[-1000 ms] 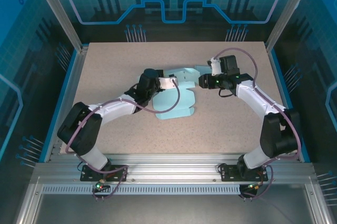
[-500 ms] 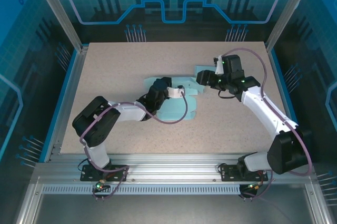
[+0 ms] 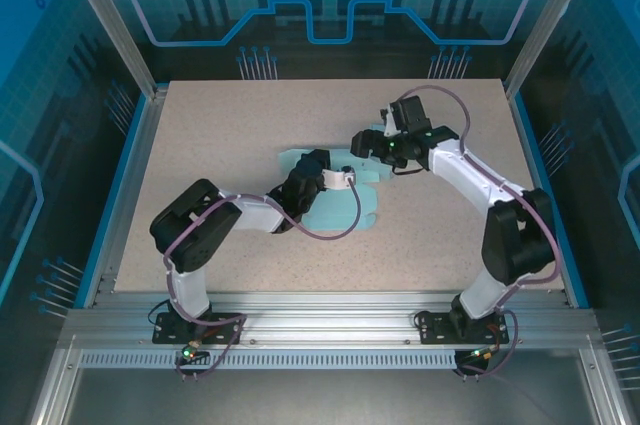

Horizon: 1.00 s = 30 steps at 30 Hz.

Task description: Fold the paper box

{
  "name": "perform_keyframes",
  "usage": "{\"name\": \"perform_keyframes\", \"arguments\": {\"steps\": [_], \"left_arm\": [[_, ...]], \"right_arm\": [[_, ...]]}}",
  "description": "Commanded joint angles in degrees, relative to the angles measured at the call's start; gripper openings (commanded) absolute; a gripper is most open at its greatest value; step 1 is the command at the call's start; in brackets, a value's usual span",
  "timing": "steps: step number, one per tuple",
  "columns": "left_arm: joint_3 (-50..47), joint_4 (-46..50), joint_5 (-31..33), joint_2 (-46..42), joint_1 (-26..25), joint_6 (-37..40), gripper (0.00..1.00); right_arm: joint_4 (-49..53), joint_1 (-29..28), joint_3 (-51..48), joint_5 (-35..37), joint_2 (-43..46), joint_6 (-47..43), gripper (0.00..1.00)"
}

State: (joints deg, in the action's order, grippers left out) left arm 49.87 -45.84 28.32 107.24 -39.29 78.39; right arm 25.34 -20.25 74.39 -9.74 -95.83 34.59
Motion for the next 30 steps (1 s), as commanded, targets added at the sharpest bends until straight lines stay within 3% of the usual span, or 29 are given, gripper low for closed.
{"name": "perform_keyframes", "arguments": {"steps": [1,10,19,26,30], "left_arm": [[-0.36,-1.98,1.12,1.93,-0.35,0.1,0.13],[1.31,-2.45,0.66,4.62,-0.13,-1.13,0.14],[1.51,-1.59,-0.99,3.78,-0.08,-3.38,0.14],[1.51,1.22,-2.67,1.45,-0.14,-7.02,0.14],[0.33,5.16,-5.06,-1.65,-0.23,-9.73,0.14]], "right_arm": [[-1.37,-0.4,1.93,-3.2,-2.55,2.68,0.82],[-7.36,-0.12,1.85,-8.29,-7.85,6.77,0.74],[-13.38,-0.11,2.7,-12.13,-11.66,8.15,0.44],[-11.47,-0.05,2.15,-10.58,-10.96,6.04,0.46],[-11.35,-0.02,-0.92,-10.93,-7.54,3.47,0.54]]}}
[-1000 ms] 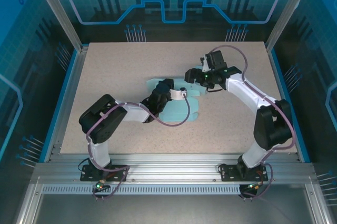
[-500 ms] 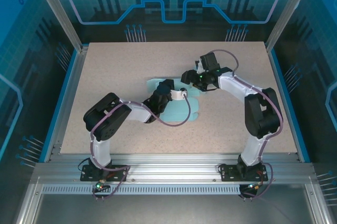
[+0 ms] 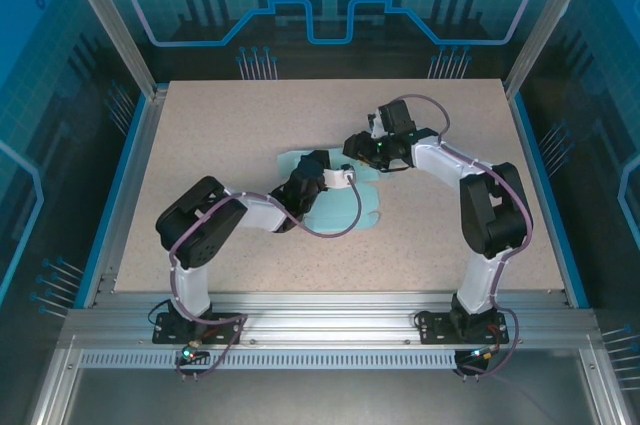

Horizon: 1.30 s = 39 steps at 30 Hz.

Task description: Fold the paper box

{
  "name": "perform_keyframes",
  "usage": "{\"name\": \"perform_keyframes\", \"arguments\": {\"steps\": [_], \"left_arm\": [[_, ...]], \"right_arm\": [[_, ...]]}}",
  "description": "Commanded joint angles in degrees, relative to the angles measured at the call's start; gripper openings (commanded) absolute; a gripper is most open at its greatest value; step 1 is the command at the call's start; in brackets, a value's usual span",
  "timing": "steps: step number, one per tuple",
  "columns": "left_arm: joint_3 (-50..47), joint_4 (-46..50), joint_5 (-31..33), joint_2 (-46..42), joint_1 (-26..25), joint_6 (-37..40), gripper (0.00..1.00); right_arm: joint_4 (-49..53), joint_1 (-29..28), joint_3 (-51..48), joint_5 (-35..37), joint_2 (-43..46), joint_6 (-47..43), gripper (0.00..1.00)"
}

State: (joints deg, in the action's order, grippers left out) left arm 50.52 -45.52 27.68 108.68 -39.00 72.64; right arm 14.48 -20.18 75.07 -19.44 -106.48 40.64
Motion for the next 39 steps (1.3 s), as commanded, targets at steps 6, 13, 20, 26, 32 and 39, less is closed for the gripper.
{"name": "perform_keyframes", "arguments": {"steps": [6,13,20,26,32,39], "left_arm": [[-0.77,7.77,-4.97,-5.45,-0.51,-6.95,0.14],[0.1,10.44,-3.69,-6.3,-0.51,-10.93,0.14],[-0.42,9.54,-4.97,-8.7,-0.53,-16.96,0.14],[-0.41,10.71,-7.6,-10.66,-0.07,-18.99,0.14],[-0.95,12.05,-9.32,-11.66,0.53,-19.77,0.14],[-1.65,12.56,-10.29,-12.35,0.64,-19.88,0.14]], "right_arm": [[1.11,0.54,-8.61,0.85,12.61,-4.56,0.68],[4.47,1.48,-16.37,6.16,26.31,-5.42,0.7],[4.61,1.64,-24.34,10.13,35.57,-5.97,0.67],[-1.29,0.97,-29.81,6.95,33.69,-5.84,0.61],[-5.16,0.41,-30.68,8.26,30.34,-6.51,0.59],[-6.14,0.46,-28.37,11.09,25.31,-9.15,0.58]]}}
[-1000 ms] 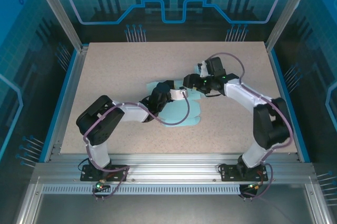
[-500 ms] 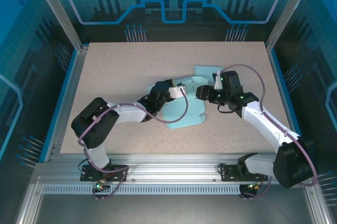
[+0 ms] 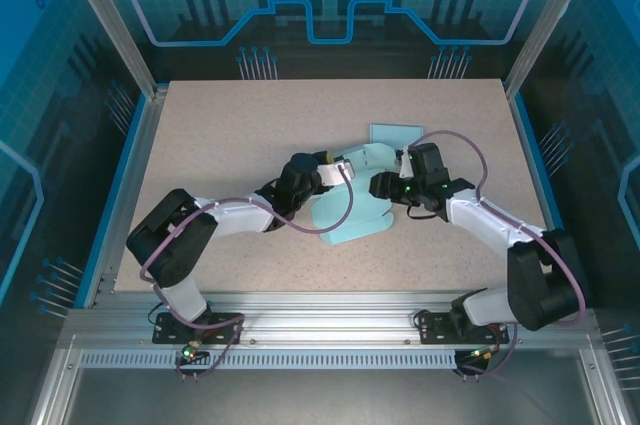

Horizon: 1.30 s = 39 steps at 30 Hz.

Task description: Fold the paper box

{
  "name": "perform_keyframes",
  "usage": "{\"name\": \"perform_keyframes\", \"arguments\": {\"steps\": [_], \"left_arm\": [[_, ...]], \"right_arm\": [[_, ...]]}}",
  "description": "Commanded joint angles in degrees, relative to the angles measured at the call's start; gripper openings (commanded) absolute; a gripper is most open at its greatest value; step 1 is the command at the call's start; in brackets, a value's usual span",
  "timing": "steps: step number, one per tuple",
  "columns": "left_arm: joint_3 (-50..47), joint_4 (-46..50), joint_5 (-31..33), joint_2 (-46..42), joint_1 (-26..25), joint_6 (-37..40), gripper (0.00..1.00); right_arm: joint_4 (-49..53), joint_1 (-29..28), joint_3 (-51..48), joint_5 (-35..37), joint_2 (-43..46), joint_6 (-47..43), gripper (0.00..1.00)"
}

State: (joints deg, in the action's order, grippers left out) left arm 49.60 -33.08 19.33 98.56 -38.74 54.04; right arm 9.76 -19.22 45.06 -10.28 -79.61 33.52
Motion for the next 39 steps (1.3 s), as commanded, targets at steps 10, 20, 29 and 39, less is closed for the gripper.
{"name": "perform_keyframes", "arguments": {"steps": [10,20,29,39], "left_arm": [[-1.12,0.08,-2.68,-2.94,0.48,-1.43,0.14],[13.42,32.52,-10.6,-4.2,10.39,-27.46,0.34],[34.66,62.74,-21.88,9.24,19.51,-43.37,0.75],[37.15,69.23,-28.38,15.34,23.5,-51.36,0.8]], "right_arm": [[-3.21,0.39,4.7,2.34,-7.96,-3.74,0.56],[-1.51,2.68,8.29,-1.58,-9.1,-5.68,0.55],[-1.67,2.49,6.85,-1.63,-6.84,-5.04,0.59],[-1.73,2.4,5.7,-0.39,-3.74,-5.3,0.71]]}}
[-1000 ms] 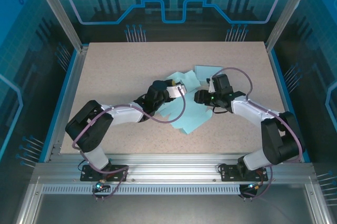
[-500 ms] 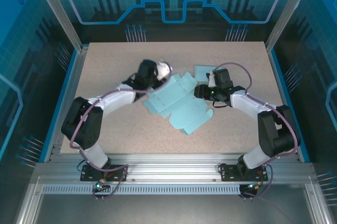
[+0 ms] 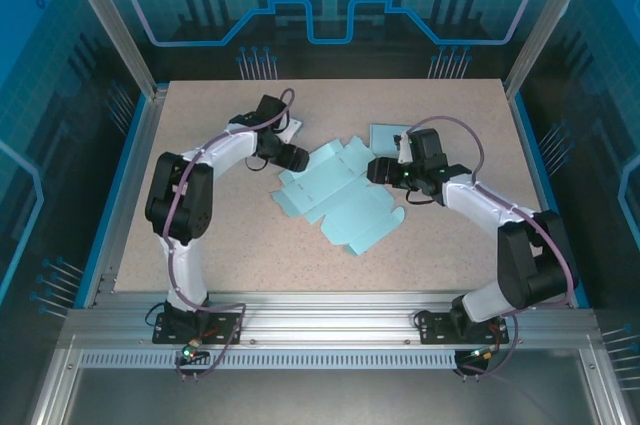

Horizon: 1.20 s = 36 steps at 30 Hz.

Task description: Fold the paper box

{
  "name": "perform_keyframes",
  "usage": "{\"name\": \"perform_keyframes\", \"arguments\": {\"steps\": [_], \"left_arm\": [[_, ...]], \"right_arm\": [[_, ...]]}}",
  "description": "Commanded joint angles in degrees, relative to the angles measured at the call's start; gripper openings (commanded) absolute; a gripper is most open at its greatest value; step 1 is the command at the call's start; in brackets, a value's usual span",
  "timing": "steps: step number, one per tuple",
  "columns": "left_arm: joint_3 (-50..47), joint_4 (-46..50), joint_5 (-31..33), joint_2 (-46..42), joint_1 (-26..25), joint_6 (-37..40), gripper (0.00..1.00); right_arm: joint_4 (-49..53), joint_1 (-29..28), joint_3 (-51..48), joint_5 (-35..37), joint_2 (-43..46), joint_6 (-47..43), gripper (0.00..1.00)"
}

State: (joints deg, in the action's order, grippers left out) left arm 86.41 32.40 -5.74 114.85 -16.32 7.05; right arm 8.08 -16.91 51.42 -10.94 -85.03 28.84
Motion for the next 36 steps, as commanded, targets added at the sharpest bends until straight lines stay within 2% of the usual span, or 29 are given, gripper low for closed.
{"name": "perform_keyframes", "arguments": {"steps": [1,7,14,18,21,25,28,29,32,34,36], "left_arm": [[-0.07,3.5,-3.39,-0.85,1.43,-5.04,0.8],[-0.76,1.88,-5.78,0.66,1.9,-6.54,0.79],[-0.13,0.51,-8.65,3.82,1.82,-7.79,0.66],[-0.5,0.81,-8.0,4.63,1.81,-8.43,0.65],[-0.7,0.77,-8.16,4.73,1.73,-8.81,0.57],[-1.7,1.62,-8.16,4.93,1.49,-9.89,0.54],[-2.75,1.36,-8.33,4.73,1.16,-10.54,0.45],[-2.89,1.11,-8.18,4.6,0.96,-10.5,0.44],[-2.51,1.55,-7.83,4.84,0.5,-10.05,0.4],[-2.05,1.98,-7.84,5.18,0.24,-9.62,0.33],[-1.71,1.97,-7.66,5.21,-0.03,-9.12,0.22]], "right_arm": [[-0.29,0.11,-0.71,0.37,1.95,-0.62,0.71],[-0.69,-0.07,-2.46,1.13,2.86,-0.63,0.74],[-1.18,-0.41,-3.25,1.62,3.81,-0.36,0.77],[-1.01,-0.5,-3.6,2.2,4.73,-0.36,0.78],[-1.65,-0.56,-4.22,2.41,5.31,-0.35,0.8],[-1.83,-0.64,-4.58,3.22,6.24,-0.27,0.86],[-2.01,-0.81,-5.16,4.38,7.22,-0.11,0.94],[-2.01,-0.83,-5.36,4.88,7.65,-0.01,1.0],[-1.85,-0.93,-5.63,6.04,8.38,0.21,1.0],[-1.49,-1.11,-5.87,7.8,8.99,0.82,1.0],[-1.57,-1.32,-6.36,9.57,9.98,1.37,1.0]]}}
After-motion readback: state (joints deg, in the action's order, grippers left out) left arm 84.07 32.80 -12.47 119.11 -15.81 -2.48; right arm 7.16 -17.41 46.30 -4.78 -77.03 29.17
